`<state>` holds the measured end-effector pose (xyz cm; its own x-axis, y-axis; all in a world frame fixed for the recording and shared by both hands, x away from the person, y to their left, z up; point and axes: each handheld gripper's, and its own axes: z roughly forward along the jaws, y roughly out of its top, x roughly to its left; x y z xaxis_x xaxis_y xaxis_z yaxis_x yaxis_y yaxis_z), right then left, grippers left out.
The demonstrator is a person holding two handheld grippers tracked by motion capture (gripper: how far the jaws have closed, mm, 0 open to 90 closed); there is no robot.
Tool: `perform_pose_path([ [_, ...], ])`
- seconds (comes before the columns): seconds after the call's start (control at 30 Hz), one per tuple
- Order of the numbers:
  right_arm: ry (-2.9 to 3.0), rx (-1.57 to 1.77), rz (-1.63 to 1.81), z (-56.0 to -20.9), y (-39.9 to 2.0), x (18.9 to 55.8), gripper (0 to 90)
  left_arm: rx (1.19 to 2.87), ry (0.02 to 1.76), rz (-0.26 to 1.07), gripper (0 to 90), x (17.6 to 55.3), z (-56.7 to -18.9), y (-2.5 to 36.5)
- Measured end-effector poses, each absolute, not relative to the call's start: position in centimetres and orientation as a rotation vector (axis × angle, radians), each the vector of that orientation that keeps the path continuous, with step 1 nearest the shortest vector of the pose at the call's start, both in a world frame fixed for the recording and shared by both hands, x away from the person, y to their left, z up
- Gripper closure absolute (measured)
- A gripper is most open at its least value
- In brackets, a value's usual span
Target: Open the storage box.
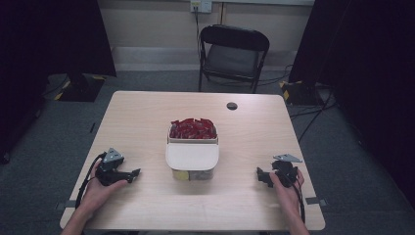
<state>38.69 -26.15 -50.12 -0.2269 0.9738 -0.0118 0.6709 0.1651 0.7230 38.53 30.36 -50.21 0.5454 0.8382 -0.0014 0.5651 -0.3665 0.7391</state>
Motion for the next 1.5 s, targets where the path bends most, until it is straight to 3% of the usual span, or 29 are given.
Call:
perform_pose_path([
  [0.6, 1.953, 1.569, 0.826, -50.0, -25.9, 38.6, 6.5, 2.077, 1.128, 0.496, 15.0, 38.5, -50.2, 30.4],
  [0.73, 1.946, 1.568, 0.829, -49.8, -25.9, 38.6, 15.0, 2.077, 1.127, 0.497, 15.0, 38.5, -50.2, 30.4],
  [1.5, 1.990, 1.494, 1.028, -47.6, -24.7, 37.9, 15.9, 2.077, 1.128, 0.497, 15.0, 38.5, -50.2, 30.4],
])
